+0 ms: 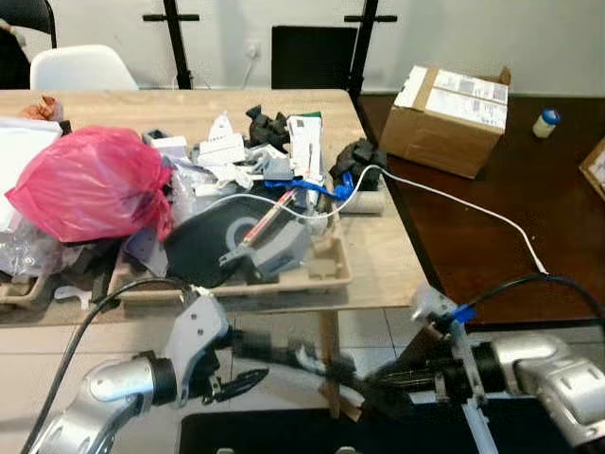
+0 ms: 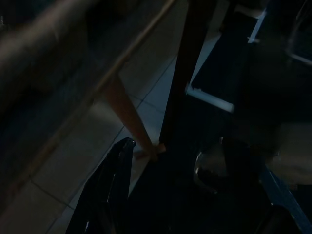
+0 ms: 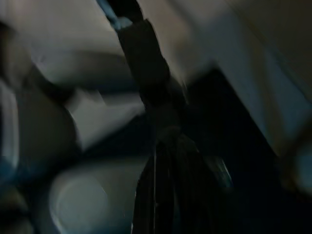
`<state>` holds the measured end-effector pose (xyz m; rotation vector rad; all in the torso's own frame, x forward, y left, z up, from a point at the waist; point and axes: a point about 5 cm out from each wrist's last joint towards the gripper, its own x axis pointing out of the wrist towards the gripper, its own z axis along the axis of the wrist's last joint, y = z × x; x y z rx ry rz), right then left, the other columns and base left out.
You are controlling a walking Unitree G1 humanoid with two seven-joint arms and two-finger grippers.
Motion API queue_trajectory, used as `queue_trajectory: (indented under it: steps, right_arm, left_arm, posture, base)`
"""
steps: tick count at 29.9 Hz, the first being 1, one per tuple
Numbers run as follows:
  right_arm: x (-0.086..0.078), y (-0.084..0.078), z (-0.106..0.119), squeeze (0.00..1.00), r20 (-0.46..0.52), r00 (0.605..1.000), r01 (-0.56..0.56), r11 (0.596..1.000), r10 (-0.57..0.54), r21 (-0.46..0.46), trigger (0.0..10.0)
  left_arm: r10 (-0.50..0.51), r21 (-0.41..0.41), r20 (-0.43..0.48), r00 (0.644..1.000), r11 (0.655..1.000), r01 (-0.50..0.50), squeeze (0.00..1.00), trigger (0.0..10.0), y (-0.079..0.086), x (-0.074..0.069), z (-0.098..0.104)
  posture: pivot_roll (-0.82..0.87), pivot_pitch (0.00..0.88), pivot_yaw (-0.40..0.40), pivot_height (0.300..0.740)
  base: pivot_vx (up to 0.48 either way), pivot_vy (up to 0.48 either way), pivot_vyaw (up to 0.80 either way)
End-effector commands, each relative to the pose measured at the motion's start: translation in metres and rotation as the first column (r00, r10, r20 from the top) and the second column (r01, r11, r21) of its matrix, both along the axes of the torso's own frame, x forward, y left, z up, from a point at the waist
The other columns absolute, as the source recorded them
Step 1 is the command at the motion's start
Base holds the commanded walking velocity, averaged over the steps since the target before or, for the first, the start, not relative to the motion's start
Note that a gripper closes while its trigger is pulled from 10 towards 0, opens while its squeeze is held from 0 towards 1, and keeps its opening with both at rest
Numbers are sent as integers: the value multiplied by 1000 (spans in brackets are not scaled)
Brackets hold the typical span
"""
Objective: Picking trash to rubbish bin
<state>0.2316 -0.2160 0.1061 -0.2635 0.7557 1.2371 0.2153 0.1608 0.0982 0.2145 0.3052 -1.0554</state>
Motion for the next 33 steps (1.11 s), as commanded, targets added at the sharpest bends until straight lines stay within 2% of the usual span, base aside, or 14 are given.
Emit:
queue_trajectory:
  steps: [1,7,8,9,11,12,14,16,19,23,24,25,26,33]
  right_arm:
    - [-4,-10,-22,0,16,999,-25,985,28,-172,0]
    - [10,-15,-62,0,169,981,147,935,-96,-323,0]
    - [10,-12,-80,0,214,965,221,912,-152,-346,0]
    - [10,-12,-80,0,214,965,221,912,-152,-346,0]
    - [6,-7,-103,0,256,936,323,876,-241,-357,0]
    - [6,-7,-103,0,256,936,323,876,-241,-357,0]
    - [-1,4,-122,0,261,892,440,840,-369,-316,0]
    - [-5,9,-130,0,252,864,498,815,-436,-295,0]
    - [-13,14,-146,0,203,766,643,720,-610,-262,0]
    - [-43,13,-178,0,98,481,845,431,-871,-317,0]
    - [-43,13,-178,0,98,481,845,431,-871,-317,0]
    - [-49,14,-183,0,74,411,871,367,-909,-327,353]
    - [-52,17,-186,0,56,350,892,314,-935,-326,10000]
    - [-52,23,-189,0,57,273,918,242,-960,-315,10000]
  left_arm:
    - [45,61,-35,998,997,-43,0,10000,10,-7,-18]
    - [330,147,-106,938,938,-314,0,10000,32,-10,-61]
    - [476,184,-148,867,875,-448,0,10000,41,-12,-82]
    - [476,184,-148,867,875,-448,0,10000,41,-12,-82]
    - [649,248,-225,727,760,-601,0,10000,53,-20,-113]
    - [649,248,-225,727,760,-601,0,10000,53,-20,-113]
    - [760,353,-255,598,649,-674,0,10000,59,-33,-140]
    - [784,394,-261,564,620,-679,0,10000,58,-39,-149]
    - [792,447,-285,540,608,-656,0,10000,53,-50,-161]
    - [780,475,-311,543,622,-622,0,10000,36,-54,-172]
    - [780,475,-311,543,622,-622,0,10000,36,-54,-172]
    - [792,463,-304,530,609,-644,0,10000,32,-48,-172]
    - [807,459,-285,517,589,-666,0,10000,30,-41,-172]
    - [832,434,-284,477,555,-709,0,10000,28,-31,-172]
  posture:
    - [15,118,0,740]
    - [12,114,0,740]
    - [18,112,-2,740]
    - [18,112,-2,740]
    - [22,111,-8,740]
    - [22,111,-8,740]
    - [16,111,-13,740]
    - [15,112,-15,740]
    - [7,109,-14,740]
    - [3,107,-8,740]
    - [3,107,-8,740]
    - [2,107,-9,740]
    - [0,108,-9,740]
    - [-5,109,-6,740]
  base:
    - [0,0,0]
    - [0,0,0]
    - [0,0,0]
    - [0,0,0]
    - [0,0,0]
    - [0,0,0]
    - [0,0,0]
    - [0,0,0]
    - [0,0,0]
    - [0,0,0]
    - [0,0,0]
    - [0,0,0]
    - [0,0,0]
    - [0,0,0]
